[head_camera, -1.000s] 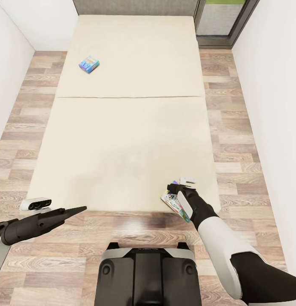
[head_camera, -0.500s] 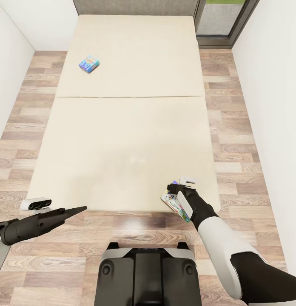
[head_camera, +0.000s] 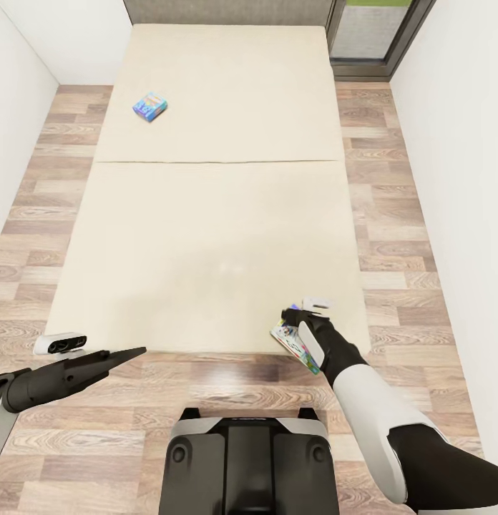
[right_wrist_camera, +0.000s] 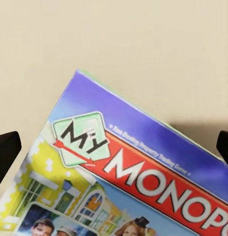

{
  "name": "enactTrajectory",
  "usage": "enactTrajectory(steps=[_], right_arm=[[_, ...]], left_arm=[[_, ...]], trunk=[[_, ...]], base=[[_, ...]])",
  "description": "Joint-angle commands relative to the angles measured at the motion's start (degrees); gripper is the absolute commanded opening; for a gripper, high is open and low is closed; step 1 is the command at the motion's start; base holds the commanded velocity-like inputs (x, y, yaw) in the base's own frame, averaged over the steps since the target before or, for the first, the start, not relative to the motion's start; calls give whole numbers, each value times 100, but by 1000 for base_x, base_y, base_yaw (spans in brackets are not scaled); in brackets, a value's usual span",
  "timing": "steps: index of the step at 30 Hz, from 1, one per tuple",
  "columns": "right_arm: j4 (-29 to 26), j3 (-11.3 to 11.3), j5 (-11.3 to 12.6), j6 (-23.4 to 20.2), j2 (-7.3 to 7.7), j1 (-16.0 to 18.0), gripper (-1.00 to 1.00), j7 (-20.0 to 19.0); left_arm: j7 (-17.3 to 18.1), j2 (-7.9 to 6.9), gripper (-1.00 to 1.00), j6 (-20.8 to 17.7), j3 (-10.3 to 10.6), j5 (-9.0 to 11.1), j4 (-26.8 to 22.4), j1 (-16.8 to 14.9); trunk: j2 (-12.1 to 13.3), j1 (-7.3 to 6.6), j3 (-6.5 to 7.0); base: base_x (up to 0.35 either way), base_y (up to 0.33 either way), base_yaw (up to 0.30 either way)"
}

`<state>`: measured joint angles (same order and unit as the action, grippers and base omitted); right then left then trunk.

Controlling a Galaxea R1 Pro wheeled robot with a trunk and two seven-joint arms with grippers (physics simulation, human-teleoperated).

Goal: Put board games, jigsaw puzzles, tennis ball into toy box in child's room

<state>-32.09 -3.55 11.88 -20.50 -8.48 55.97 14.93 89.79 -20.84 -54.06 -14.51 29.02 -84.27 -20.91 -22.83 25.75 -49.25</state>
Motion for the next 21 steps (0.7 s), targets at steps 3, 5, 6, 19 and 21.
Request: enactTrajectory(steps=[3, 5, 6, 19, 21], right_arm=[[-89, -34, 62, -24, 5, 1, 100, 54], [-139, -33, 64, -26, 5, 1, 100, 54], [-164, -33, 65, -27, 5, 1, 100, 54], [-566, -32, 76, -91, -4, 1, 100, 62], [-614, -32, 77, -99, -4, 1, 100, 62]], left_arm=[[21, 0, 100, -61, 1, -2, -2, -1], [21, 0, 100, -61, 1, -2, -2, -1], [21, 0, 100, -61, 3, -2, -2, -1], [21, 1, 100, -61, 1, -3, -2, -1], [21, 1, 100, -61, 1, -3, -2, -1]], trunk=[[-9, 3, -6], [-9, 3, -6], [-9, 3, -6], [-9, 3, -6], [-9, 3, -6]], base=[[-2, 0, 0], [0, 0, 0], [0, 0, 0], [0, 0, 0], [0, 0, 0]])
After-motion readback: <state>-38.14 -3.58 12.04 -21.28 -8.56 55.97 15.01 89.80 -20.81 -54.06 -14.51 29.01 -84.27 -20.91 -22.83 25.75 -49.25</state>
